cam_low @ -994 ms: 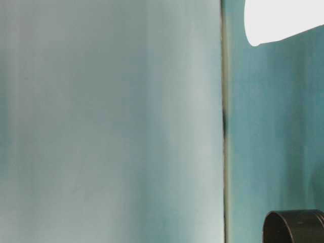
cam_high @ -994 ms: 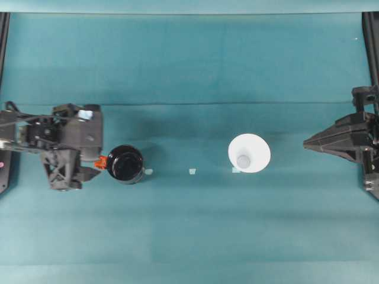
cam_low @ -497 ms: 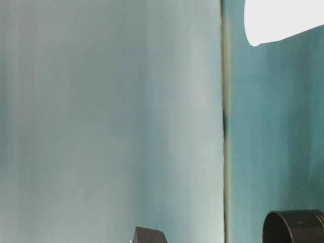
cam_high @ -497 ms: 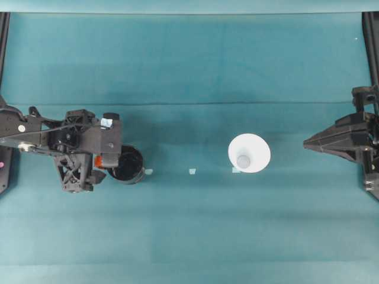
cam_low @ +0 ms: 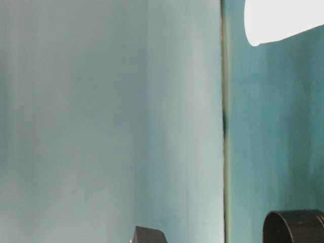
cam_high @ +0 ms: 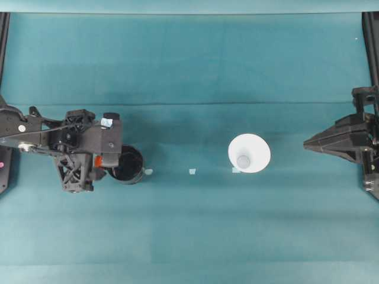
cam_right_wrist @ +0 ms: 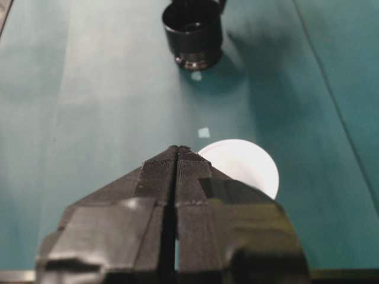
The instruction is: Put the paper cup into the moved red handle cup holder.
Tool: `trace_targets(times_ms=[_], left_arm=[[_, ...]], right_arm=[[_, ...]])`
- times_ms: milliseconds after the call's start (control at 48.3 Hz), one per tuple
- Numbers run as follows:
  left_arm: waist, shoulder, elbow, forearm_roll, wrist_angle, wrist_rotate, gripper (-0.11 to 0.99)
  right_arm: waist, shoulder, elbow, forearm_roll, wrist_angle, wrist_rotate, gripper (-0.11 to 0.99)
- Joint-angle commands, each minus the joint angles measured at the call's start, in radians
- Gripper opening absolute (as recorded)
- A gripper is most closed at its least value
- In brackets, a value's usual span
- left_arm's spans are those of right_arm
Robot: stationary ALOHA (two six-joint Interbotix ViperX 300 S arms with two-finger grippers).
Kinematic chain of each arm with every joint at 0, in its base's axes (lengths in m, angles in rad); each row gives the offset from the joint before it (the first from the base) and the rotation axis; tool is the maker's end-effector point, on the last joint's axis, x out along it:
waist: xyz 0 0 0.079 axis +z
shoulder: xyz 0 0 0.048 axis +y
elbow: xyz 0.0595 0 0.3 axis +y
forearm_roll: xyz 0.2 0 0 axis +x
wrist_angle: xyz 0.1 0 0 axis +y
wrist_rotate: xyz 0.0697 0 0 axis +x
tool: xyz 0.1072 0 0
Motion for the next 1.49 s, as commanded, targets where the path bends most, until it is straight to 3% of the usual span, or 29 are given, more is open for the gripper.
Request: trace_targets(times_ms=[0,83,290,601,663,911,1035,1222,1470], left_arm=[[-0.015,-0.003,-0.018,0.002,-0.006,0.002,0.48],[-0.023,-0.003,-0.018,0.002,-0.008,0.008,0.28],[-0.023,-0.003,-0.021,0.0,-0.006,0.023,0.28],[-0.023,-0.043,-0.074,0.002,0.014,0.015,0.28],[-0.023,-0.072,-0.101,0.002,0.048,0.014,0.28],[-0.029,-0.149,-0.267,0.0,0.318,0.015,0.28],[-0.029,-0.146,-0.319,0.002,0.397,0.018,0.28],[-0.031,-0.11,-0.368,0.002,0.4,0.017,0.28],[-0.032,0.017,-0.506,0.002,0.394,0.025,0.28]], right_arm=[[0.0,0.006,-0.021,0.002,-0.005,0.008,-0.11],[0.0,0.006,-0.021,0.002,-0.005,0.008,-0.11],[0.0,0.006,-0.02,0.002,-0.005,0.008,-0.11],[0.0,0.006,-0.02,0.002,0.0,0.008,-0.11],[0.0,0.006,-0.02,0.002,0.005,0.008,-0.11],[-0.002,0.006,-0.02,0.002,0.006,0.008,-0.11],[0.0,0.006,-0.02,0.002,0.008,0.008,-0.11],[-0.002,0.005,-0.02,0.002,0.006,0.008,-0.11],[0.0,0.003,-0.021,0.003,0.006,0.008,-0.11]])
